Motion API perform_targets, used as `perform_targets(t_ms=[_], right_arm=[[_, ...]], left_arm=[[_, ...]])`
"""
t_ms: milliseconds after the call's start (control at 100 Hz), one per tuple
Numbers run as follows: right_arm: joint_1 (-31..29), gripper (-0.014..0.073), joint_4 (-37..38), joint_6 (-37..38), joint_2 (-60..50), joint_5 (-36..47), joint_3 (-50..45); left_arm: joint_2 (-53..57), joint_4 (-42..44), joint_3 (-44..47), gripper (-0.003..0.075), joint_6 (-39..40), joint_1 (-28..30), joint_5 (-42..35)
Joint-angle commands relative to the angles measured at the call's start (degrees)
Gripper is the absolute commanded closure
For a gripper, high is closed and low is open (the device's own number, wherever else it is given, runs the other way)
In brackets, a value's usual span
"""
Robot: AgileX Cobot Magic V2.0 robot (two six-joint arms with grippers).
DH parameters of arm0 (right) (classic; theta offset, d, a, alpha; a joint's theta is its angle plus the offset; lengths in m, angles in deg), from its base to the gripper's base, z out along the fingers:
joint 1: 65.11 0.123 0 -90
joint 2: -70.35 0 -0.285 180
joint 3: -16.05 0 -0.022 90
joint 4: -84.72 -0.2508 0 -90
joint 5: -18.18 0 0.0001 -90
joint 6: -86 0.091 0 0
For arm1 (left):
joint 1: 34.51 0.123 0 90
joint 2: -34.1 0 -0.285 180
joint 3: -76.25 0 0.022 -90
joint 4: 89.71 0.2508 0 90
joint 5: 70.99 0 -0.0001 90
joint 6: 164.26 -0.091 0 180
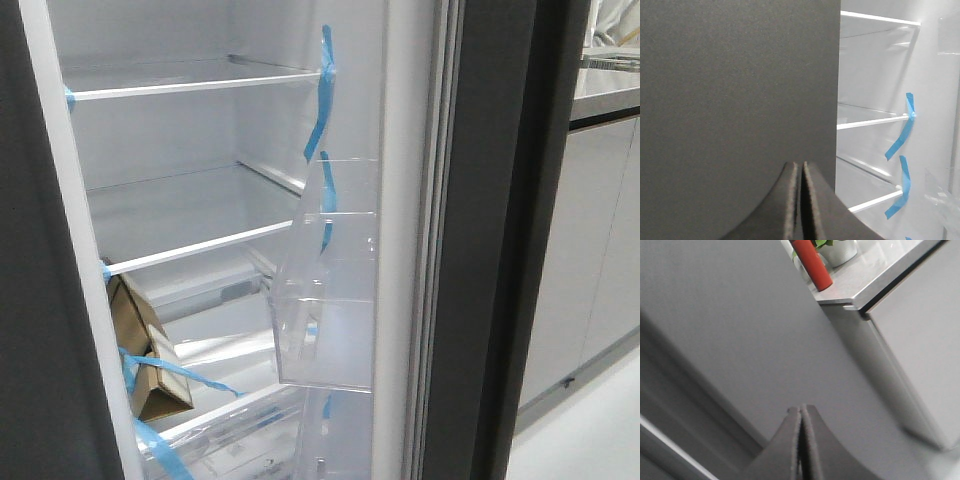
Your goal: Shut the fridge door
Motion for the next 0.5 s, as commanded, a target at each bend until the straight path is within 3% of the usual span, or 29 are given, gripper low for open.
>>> perform_targets(t_ms=[0, 190, 490], right_arm=[[-0.3, 0.0639, -9.0, -0.1, 7.0, 7.4, 5.1], [-0.3, 0.0639, -23.7, -0.1, 19.3, 11.1, 10.9], [-0.3, 0.0639, -32.7, -0.1, 39.0, 4.7, 26.8]], left_arm=[[0.6, -0.2, 2.0, 0.074, 0.2, 0.0, -4.3], [0.6, -0.2, 2.0, 0.074, 0.2, 0.0, -4.3], [0.6, -0.2, 2.0, 0.074, 0.2, 0.0, -4.3]])
